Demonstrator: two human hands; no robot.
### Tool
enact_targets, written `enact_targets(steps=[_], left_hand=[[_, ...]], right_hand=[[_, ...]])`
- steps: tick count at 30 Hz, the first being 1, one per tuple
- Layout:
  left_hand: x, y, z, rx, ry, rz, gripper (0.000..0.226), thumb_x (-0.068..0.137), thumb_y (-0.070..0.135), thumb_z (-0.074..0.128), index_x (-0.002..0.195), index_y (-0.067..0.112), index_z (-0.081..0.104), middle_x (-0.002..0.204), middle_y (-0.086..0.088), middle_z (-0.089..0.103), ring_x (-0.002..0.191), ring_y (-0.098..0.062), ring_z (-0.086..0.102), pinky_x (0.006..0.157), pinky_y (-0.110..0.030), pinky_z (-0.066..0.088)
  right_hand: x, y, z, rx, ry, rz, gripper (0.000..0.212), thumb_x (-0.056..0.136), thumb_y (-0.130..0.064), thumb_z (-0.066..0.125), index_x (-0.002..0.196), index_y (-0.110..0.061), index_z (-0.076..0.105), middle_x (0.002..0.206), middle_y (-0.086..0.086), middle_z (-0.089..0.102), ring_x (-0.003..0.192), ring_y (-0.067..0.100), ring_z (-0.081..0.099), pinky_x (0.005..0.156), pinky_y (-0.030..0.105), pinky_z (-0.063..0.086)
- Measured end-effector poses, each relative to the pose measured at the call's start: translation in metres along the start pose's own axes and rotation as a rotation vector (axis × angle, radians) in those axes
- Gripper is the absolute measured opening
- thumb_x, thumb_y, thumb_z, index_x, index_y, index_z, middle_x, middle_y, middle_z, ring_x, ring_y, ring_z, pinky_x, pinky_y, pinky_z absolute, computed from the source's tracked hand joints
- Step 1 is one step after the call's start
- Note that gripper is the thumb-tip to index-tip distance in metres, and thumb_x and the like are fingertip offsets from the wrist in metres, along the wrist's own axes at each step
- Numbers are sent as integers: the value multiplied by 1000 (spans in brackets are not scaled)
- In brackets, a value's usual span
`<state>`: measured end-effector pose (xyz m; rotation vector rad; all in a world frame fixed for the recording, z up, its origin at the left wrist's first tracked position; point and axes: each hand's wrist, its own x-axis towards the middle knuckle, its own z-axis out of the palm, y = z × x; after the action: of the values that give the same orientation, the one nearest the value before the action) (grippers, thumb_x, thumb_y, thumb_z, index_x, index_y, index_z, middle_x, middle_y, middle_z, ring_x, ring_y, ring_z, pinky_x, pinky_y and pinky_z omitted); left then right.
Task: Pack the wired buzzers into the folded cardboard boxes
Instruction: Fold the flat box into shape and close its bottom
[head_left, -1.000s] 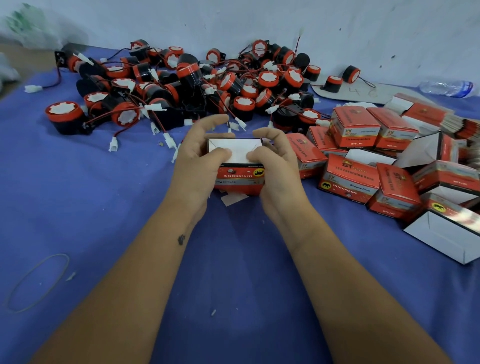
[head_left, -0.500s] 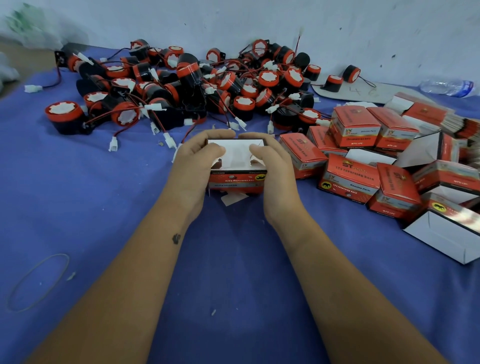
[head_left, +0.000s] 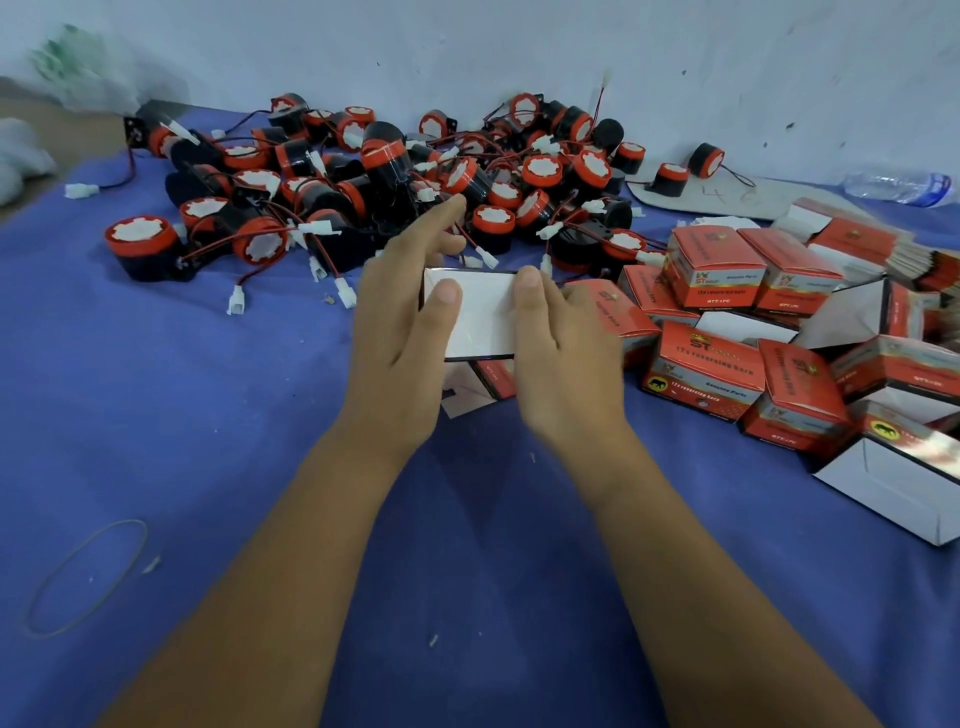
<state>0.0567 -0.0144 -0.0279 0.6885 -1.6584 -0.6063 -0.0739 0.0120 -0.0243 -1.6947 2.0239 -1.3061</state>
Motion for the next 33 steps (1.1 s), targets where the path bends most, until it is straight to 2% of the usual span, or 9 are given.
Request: enact_targets(steps=[3,6,9,13,17,19,24,29,33], left_hand=[[0,-4,-5,227,18,189,44,99,32,36,143,26,40,134,15,48,127,-12,41,107,-26,30],[1,-6,-4,388,-23,257,45,98,29,40,142,27,44,145,7,42,135,-17,34,113,-33,26],[-1,-9,1,241,-122,-17,53,94,21,47,142,42,39,153,15,30,141,-8,26,114,-30,28],[2,-19,-9,61,-48,-345,50,87,-5,46,114,32,69,111,17,69,84,-13,57,75,-17,48],[13,-26,-23,144,228,-380,42,90,0,45,90,35,67,86,18,67,72,-2,58,64,-19,48],[25,-37,-30,278,235,-433,38,91,5,45,91,37,66,97,2,66,71,-10,55,61,-32,47],[45,-63,-36,743,-185,-760,33,96,29,42,118,36,66,142,-11,46,132,-34,38,110,-47,30],[34,-64,-32,544,117,-616,24,94,16,47,80,32,57,83,-13,64,69,-22,47,65,-37,39],[37,-51,-43,43,464,-551,28,96,6,50,108,19,72,67,12,66,50,-1,50,49,-15,41]], right_hand=[[-2,-5,2,811,-251,251,43,98,-56,37,112,-28,66,113,2,69,109,22,64,93,40,52],[3,-3,2,1006,-157,201,36,94,-44,47,114,-18,63,117,7,67,110,26,63,96,44,49],[12,8,0,1122,-59,167,37,82,-17,61,117,-22,51,122,12,60,107,28,61,90,46,51],[15,25,2,584,-131,-35,93,78,-7,77,145,-41,21,146,-4,31,129,13,44,97,18,47],[17,33,11,121,-179,-209,79,75,-6,79,137,-34,39,149,-9,19,138,9,24,91,-6,25],[17,34,14,55,-136,-225,70,75,-4,77,130,-32,45,148,-12,21,138,11,26,96,-1,25],[14,29,14,-7,-28,-253,67,74,-12,78,132,-28,49,144,-1,29,130,18,36,106,40,41],[12,25,14,12,50,-248,63,76,-13,73,133,-22,49,141,4,36,130,19,35,107,48,37],[9,19,11,48,256,-312,56,79,-15,62,133,-11,48,135,8,39,127,21,38,103,48,41]])
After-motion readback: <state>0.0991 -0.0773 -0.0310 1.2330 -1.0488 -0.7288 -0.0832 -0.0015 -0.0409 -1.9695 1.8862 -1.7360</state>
